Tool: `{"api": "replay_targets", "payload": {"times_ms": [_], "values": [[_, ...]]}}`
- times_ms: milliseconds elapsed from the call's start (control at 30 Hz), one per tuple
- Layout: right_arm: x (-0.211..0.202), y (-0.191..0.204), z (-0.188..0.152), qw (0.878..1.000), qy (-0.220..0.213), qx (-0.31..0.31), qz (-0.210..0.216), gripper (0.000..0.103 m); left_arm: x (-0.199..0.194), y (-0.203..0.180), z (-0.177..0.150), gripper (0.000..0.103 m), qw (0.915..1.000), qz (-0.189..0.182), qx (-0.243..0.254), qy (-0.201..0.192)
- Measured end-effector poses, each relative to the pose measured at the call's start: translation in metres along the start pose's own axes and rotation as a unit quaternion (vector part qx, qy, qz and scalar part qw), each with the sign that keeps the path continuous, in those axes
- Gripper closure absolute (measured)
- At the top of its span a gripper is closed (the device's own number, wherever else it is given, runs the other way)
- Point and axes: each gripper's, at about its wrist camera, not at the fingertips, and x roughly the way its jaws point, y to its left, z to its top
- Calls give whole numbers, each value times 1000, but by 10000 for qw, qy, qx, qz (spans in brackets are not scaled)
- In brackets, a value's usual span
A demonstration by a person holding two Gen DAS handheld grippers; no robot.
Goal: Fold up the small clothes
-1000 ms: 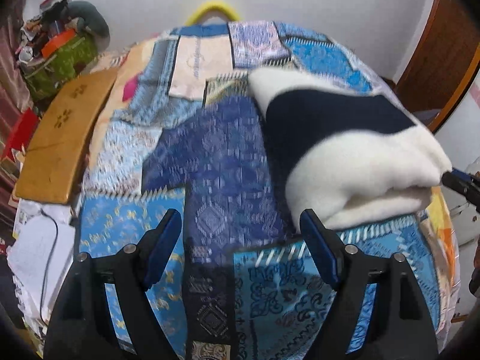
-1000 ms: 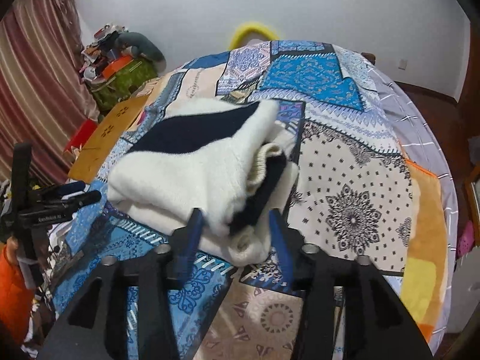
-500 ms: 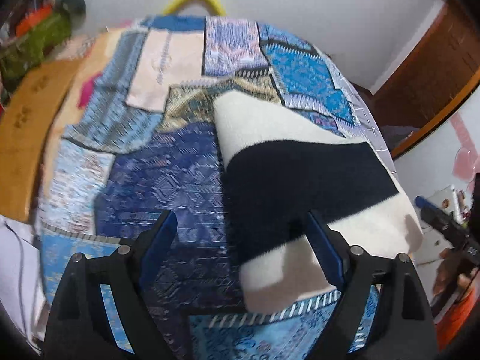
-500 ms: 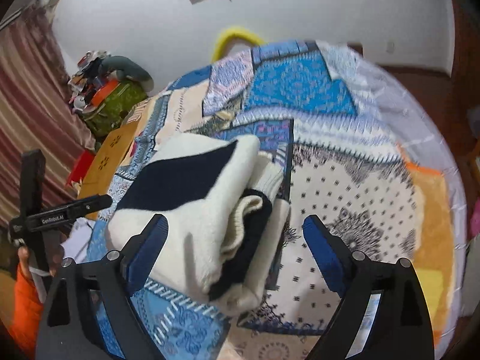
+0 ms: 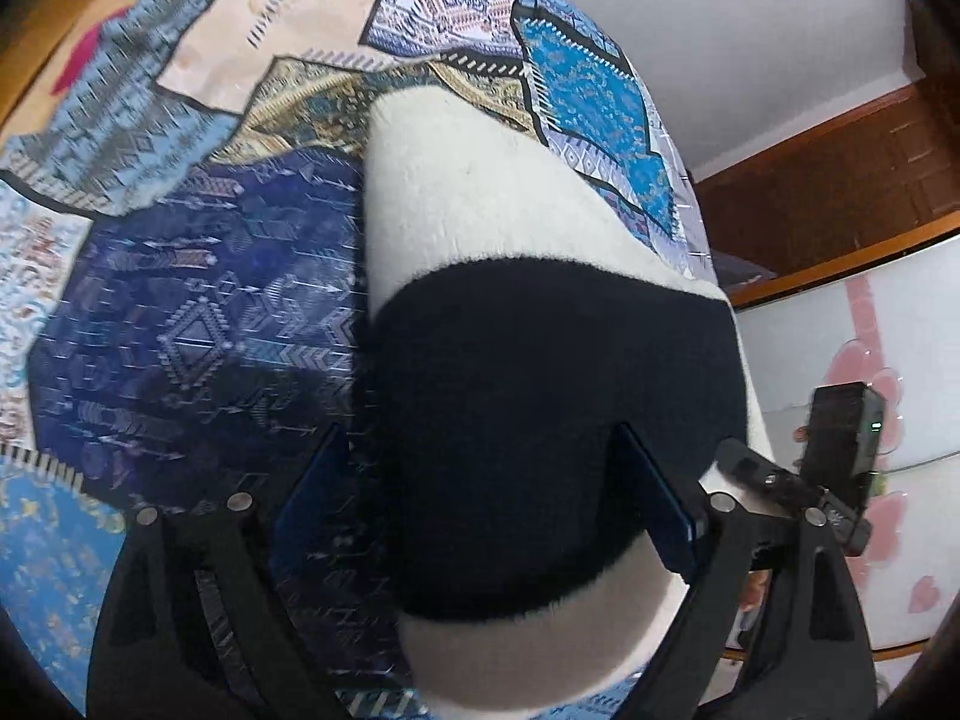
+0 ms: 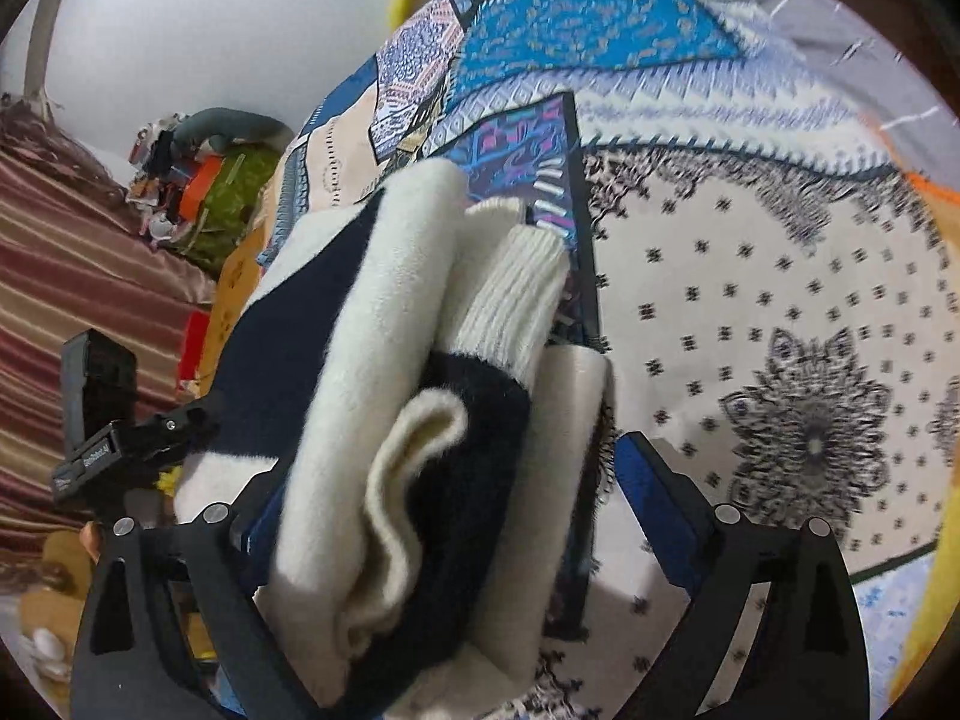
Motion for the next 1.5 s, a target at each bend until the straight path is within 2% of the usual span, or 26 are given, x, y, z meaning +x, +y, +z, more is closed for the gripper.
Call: {"api": "replay_targets", "payload": {"times_ms": [100,200,267,400,633,733,833,1200,1367,1500], "values": [[8,-7,1,9995,118,144,246,7,9,3,3,12,9995,-212,-188,112],[9,-12,1,9990,58,206,388,4,15,5,4,13,9983,-401,-362,210],[8,-11,1,9990,9,181,411,6,17,7,4,17,9970,-550,-473,269],[5,-8,-1,9988,8,137,474,17,14,5,2,22,9963,-621,-520,280],[-7,7,0,9987,-121,-324,374,51,-3,-10,-1,39,9983,-514,-225,135],[-13,20,0,9978,-258,-560,233,57,-16,-21,-4,45,9991,-405,-97,-120],[-19,35,0,9957,-434,-807,134,59,-30,-28,-6,48,9987,-385,-19,-322],[-48,98,10,9852,-991,-1337,412,60,-112,-34,-16,49,9921,-443,373,-1112],[-45,125,7,9809,-1058,-1526,577,60,-137,-20,-23,49,9903,-411,354,-1277],[-30,135,3,9812,-930,-1581,598,60,-138,-2,-25,49,9911,-333,276,-1259]]}}
